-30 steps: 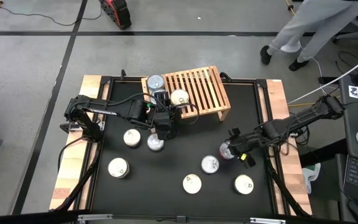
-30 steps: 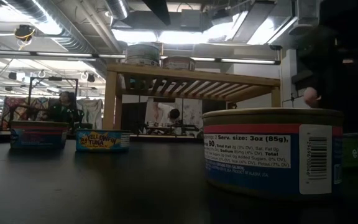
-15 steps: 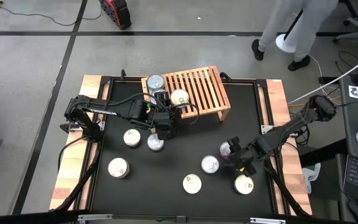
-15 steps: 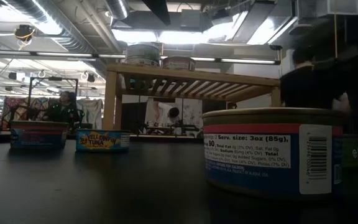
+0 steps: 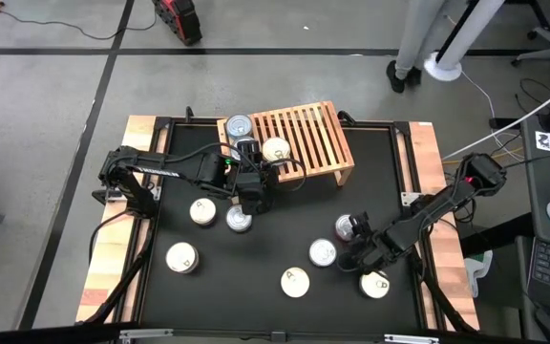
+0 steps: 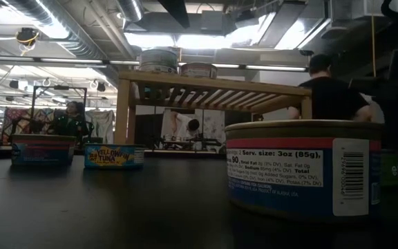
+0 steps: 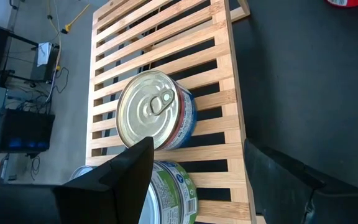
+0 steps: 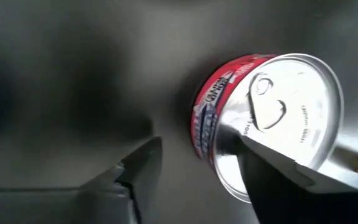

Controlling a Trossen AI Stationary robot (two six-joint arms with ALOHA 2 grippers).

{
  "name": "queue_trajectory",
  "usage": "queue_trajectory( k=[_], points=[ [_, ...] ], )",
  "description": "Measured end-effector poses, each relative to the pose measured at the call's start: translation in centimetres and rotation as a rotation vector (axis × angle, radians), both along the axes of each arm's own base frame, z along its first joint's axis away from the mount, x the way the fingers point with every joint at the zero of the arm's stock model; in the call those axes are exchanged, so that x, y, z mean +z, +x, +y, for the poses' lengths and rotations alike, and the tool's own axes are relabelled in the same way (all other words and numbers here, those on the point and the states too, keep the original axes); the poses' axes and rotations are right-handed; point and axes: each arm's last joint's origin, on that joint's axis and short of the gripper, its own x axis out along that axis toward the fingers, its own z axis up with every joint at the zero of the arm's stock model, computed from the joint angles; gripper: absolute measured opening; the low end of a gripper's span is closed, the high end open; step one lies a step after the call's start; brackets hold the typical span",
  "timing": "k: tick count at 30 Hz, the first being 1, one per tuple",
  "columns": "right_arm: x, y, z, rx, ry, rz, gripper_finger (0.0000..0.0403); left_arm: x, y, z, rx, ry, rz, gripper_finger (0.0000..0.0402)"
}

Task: Stack canned seafood by type on shelf
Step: Put the red tuna can on the shelf

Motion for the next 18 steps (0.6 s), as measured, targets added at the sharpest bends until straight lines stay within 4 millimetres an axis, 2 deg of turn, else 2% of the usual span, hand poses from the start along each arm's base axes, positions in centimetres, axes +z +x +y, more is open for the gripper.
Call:
queue_trajectory(
  k=[12,18],
  points=[
    [-0.02,0.07,-0.21,-0.006,-0.053,-0.035,0.0057,0.00,0.00,0.00,0.000,0.000,0.000,0.0246],
    [0.02,0.14,-0.16,-0.006,-0.049,-0.044,0.0005,0.00,0.00,0.00,-0.001,0.000,0.000,0.0246]
  ],
)
